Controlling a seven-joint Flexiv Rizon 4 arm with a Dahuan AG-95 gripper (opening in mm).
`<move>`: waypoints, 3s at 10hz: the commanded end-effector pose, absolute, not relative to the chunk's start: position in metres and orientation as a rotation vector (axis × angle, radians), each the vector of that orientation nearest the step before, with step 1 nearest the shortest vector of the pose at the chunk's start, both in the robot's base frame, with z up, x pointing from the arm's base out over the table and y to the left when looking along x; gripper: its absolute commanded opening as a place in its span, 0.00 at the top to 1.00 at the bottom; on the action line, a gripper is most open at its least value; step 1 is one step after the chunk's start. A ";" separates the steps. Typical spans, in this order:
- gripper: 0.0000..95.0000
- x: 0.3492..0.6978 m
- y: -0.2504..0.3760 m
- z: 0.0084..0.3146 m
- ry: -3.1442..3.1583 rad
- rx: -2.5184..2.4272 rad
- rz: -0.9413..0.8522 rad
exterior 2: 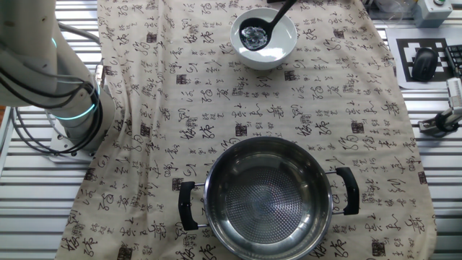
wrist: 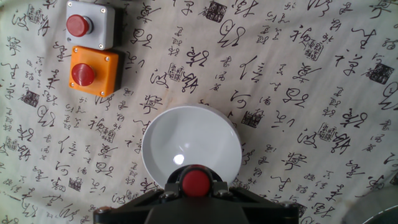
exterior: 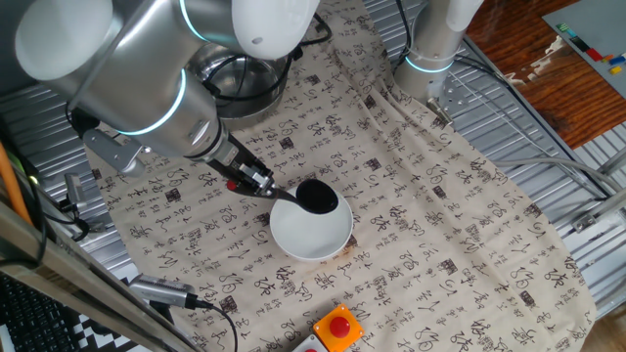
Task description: Scoop water with a large spoon from one bowl to another
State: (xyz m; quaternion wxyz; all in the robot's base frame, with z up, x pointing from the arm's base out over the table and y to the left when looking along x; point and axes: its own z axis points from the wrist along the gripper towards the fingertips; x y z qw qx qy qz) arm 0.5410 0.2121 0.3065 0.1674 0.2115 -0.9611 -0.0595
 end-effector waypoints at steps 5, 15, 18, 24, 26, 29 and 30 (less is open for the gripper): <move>1.00 0.540 0.210 0.309 -2.727 0.610 -0.161; 1.00 0.539 0.185 0.309 -2.712 0.671 -0.160; 1.00 0.540 0.176 0.308 -2.703 0.696 -0.158; 1.00 0.539 0.158 0.308 -2.690 0.738 -0.158; 1.00 0.541 0.153 0.307 -2.685 0.753 -0.155; 1.00 0.544 0.142 0.307 -2.673 0.784 -0.152; 1.00 0.545 0.140 0.307 -2.671 0.791 -0.153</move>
